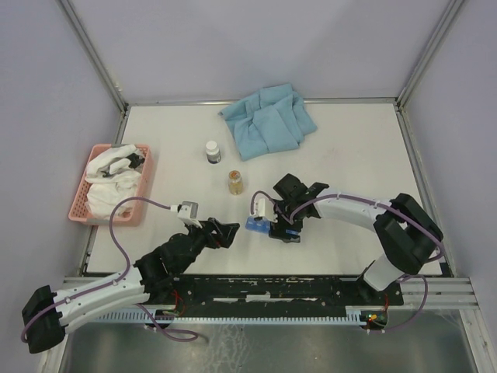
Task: Sort the pills into containers
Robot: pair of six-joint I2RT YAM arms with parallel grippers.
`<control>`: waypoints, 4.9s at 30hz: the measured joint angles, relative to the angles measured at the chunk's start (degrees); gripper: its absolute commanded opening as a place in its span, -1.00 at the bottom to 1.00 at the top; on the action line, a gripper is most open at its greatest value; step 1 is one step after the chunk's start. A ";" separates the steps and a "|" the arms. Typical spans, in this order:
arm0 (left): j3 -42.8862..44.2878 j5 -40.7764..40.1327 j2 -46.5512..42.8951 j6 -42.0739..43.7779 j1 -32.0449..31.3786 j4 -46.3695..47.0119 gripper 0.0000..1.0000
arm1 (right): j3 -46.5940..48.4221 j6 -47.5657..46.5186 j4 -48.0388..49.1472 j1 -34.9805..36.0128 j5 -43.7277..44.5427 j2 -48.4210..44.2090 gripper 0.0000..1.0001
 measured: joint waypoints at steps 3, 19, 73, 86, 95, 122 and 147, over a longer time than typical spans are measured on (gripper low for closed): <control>0.00 0.09 0.00 -0.68 0.00 -0.04 0.96 | 0.35 1.64 0.63 0.00 0.31 0.66 0.59; -0.33 3.26 0.17 -5.70 0.00 1.75 0.96 | 2.49 4.37 1.03 1.03 1.40 3.63 0.27; 7.74 24.11 35.87 -19.26 0.00 34.84 0.14 | 1.68 -9.60 -8.98 -3.19 -17.92 -18.08 -0.27; 7.74 23.98 36.41 -21.92 0.04 33.75 -0.88 | 1.38 -11.10 -8.74 -2.45 -15.56 -18.71 -0.12; 7.74 23.58 33.46 -22.08 0.04 30.88 -0.95 | 1.40 -11.10 -10.71 -4.02 -19.30 -19.98 0.78; 4.00 22.23 23.39 -25.92 1.03 26.27 -0.95 | -0.68 -5.03 -4.48 -9.42 -26.80 -25.83 0.45; 3.98 22.40 35.95 -25.88 4.26 29.16 -0.95 | -0.68 -0.22 -2.29 -7.56 -16.61 -12.24 -0.66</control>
